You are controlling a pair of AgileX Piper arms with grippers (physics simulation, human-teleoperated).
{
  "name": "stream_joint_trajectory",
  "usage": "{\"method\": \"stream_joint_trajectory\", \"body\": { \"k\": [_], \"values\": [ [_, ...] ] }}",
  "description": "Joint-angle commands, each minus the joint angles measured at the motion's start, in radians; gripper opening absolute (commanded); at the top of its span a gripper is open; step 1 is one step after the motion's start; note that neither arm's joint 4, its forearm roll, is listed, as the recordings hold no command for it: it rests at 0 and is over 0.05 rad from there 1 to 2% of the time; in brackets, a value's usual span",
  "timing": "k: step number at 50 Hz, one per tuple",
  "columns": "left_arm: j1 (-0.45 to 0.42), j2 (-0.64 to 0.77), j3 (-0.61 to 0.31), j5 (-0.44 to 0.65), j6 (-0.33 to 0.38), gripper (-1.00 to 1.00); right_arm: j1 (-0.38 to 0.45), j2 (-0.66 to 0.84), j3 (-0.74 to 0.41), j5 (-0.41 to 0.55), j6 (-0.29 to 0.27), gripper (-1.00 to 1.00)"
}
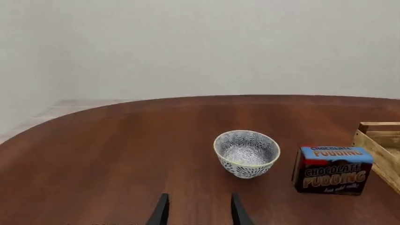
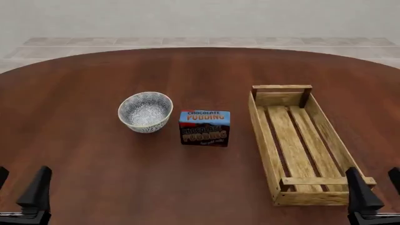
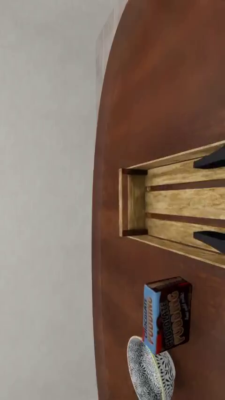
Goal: Pick up the bowl on the left and put it in the tray.
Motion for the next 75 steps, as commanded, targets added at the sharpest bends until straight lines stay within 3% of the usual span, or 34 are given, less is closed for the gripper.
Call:
{"method": "stream_joint_trajectory", "body": {
  "k": [1, 20, 28, 36, 39, 42, 46, 49, 57, 65, 69, 75],
  "values": [
    [-0.020, 0.002, -0.004, 0.018, -0.002, 1.00, 0.000, 0.001, -0.004, 0.003, -0.001, 1.00],
    [-0.029, 0.010, -0.011, 0.008, -0.002, 1.00, 0.000, 0.000, -0.003, 0.003, -0.001, 1.00],
    [-0.059, 0.202, -0.057, -0.136, -0.008, 1.00, 0.000, 0.000, -0.004, 0.003, -0.001, 1.00],
    [-0.059, 0.349, -0.144, -0.211, -0.010, 1.00, 0.000, -0.001, -0.006, 0.006, -0.002, 1.00],
    [-0.054, 0.345, -0.174, -0.207, 0.055, 1.00, 0.000, 0.000, -0.003, 0.003, -0.001, 1.00],
    [-0.055, 0.370, -0.193, -0.209, 0.040, 1.00, 0.000, 0.000, -0.004, 0.004, -0.001, 1.00],
    [-0.085, 0.448, -0.264, -0.215, 0.075, 1.00, 0.000, 0.000, -0.003, 0.002, -0.001, 1.00],
    [-0.135, 0.537, -0.319, -0.212, 0.027, 1.00, 0.000, 0.000, -0.003, 0.003, -0.002, 1.00],
    [-0.164, 0.579, -0.412, -0.176, 0.079, 1.00, 0.000, 0.000, -0.002, 0.001, -0.002, 1.00],
    [-0.194, 0.692, -0.533, -0.113, 0.028, 1.00, 0.000, 0.000, -0.001, 0.001, -0.002, 1.00],
    [-0.216, 0.797, -0.608, -0.083, -0.043, 1.00, 0.000, 0.000, -0.001, 0.001, -0.002, 1.00],
    [-0.218, 0.888, -0.684, -0.064, -0.044, 1.00, 0.000, 0.000, -0.001, 0.000, -0.002, 1.00]
  ]
}}
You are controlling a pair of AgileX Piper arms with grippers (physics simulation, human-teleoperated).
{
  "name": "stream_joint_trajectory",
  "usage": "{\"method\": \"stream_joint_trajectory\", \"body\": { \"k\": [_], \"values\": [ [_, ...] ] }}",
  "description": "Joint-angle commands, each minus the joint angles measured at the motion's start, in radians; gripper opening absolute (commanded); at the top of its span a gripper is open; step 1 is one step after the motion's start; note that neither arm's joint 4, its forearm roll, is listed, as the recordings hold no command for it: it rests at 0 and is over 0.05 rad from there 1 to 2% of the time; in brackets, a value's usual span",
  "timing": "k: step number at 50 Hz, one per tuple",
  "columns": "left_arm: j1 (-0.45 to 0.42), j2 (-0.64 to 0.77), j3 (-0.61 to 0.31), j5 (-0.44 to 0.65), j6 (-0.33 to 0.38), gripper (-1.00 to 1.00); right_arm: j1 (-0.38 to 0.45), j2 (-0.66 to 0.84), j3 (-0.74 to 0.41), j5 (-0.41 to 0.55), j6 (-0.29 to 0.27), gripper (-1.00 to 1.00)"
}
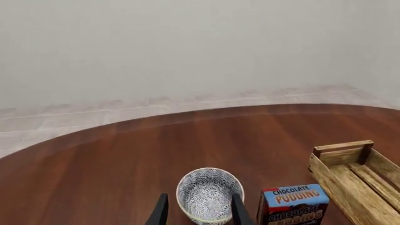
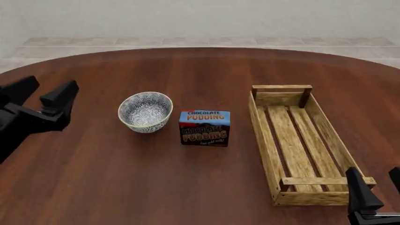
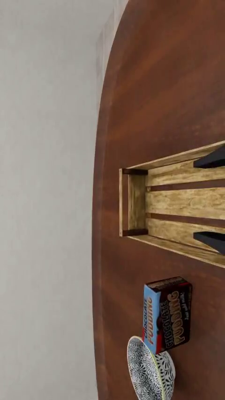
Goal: Pick up the bowl on the left and put it in the tray.
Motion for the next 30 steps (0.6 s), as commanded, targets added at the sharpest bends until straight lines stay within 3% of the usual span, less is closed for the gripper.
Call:
{"method": "stream_joint_trajectory", "body": {
  "k": [1, 14, 20, 30],
  "values": [
    [-0.029, 0.167, -0.148, 0.051, -0.040, 1.00, 0.000, 0.000, 0.000, 0.000, 0.000, 1.00],
    [-0.030, 0.313, -0.322, 0.155, -0.058, 1.00, 0.000, -0.001, -0.001, 0.001, 0.000, 1.00],
    [0.009, 0.347, -0.358, 0.156, 0.044, 1.00, 0.000, -0.001, 0.000, 0.001, 0.000, 1.00],
    [0.006, 0.434, -0.451, 0.203, 0.038, 1.00, 0.000, -0.001, 0.000, 0.002, 0.000, 1.00]
  ]
}}
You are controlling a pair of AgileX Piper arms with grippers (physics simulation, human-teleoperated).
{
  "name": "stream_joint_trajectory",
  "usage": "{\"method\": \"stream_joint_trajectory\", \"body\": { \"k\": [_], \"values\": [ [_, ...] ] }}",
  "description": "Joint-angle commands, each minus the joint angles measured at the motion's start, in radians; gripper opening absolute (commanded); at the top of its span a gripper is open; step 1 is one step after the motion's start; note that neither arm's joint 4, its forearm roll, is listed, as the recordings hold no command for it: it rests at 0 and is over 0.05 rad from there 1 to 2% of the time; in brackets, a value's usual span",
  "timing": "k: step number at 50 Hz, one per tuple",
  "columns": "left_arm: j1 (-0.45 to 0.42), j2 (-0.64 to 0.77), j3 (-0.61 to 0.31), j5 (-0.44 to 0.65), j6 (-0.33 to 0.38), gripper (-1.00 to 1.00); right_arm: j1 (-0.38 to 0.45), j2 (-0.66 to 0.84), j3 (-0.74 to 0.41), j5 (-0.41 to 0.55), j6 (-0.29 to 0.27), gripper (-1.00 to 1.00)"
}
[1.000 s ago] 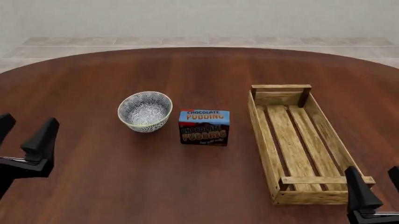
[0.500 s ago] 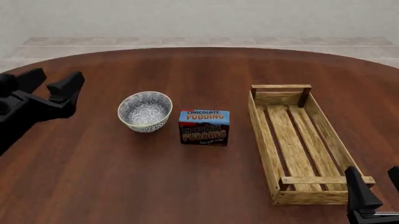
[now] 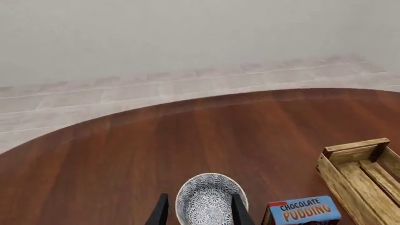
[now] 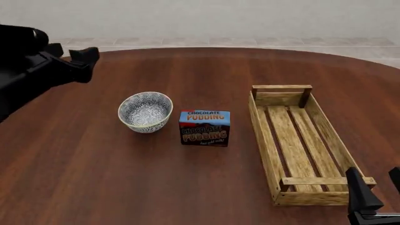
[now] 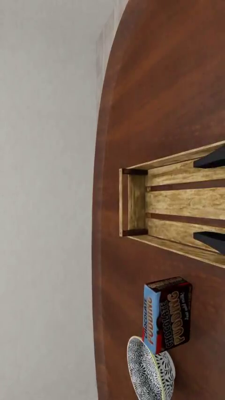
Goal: Pick up the bowl on the left and put it in the tray.
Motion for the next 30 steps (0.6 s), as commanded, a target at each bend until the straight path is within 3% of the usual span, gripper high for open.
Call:
{"method": "stream_joint_trajectory", "body": {
  "k": [1, 8, 30],
  "values": [
    [0.009, 0.098, -0.101, 0.044, 0.023, 1.00, 0.000, 0.000, 0.000, 0.000, 0.000, 1.00],
    [-0.021, 0.201, -0.181, 0.089, -0.026, 1.00, 0.000, 0.000, 0.000, 0.001, 0.000, 1.00],
    [-0.022, 0.419, -0.332, 0.124, -0.054, 1.00, 0.000, 0.000, -0.001, 0.002, 0.000, 1.00]
  ]
}}
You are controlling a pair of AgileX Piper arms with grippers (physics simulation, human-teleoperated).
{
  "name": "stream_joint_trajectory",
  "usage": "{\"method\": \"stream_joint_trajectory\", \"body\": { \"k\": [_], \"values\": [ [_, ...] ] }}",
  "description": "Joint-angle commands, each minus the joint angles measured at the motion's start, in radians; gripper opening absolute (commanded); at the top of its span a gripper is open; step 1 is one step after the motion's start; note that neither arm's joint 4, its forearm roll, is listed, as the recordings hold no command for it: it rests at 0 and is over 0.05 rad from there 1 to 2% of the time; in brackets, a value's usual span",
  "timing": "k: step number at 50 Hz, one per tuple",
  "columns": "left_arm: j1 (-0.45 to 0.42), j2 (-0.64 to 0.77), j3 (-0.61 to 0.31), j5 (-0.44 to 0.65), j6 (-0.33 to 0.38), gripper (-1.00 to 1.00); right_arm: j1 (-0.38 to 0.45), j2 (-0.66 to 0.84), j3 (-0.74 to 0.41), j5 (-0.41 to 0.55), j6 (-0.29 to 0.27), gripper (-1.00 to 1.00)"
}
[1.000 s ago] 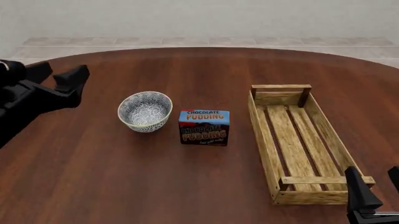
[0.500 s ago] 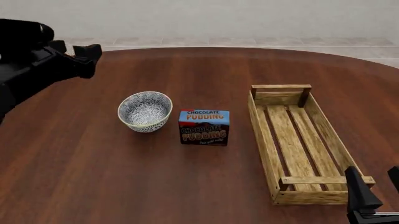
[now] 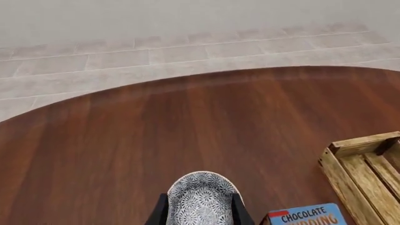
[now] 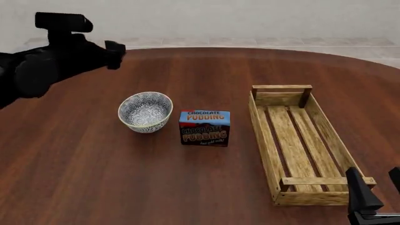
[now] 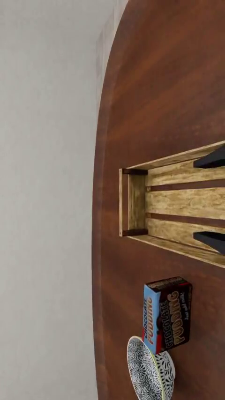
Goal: Pick up the bowl on the left and put it in the tray.
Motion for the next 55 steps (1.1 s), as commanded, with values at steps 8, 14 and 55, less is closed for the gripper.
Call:
{"method": "stream_joint_trajectory", "body": {
  "k": [8, 14, 55],
  "values": [
    [0.022, 0.165, -0.117, 0.026, -0.016, 1.00, 0.000, 0.000, 0.000, 0.001, 0.000, 1.00],
    [0.041, 0.207, -0.132, 0.012, -0.013, 1.00, 0.000, 0.000, 0.000, 0.001, 0.000, 1.00],
    [0.107, 0.307, 0.052, -0.182, -0.063, 1.00, 0.000, 0.000, 0.000, 0.001, 0.000, 1.00]
  ]
}}
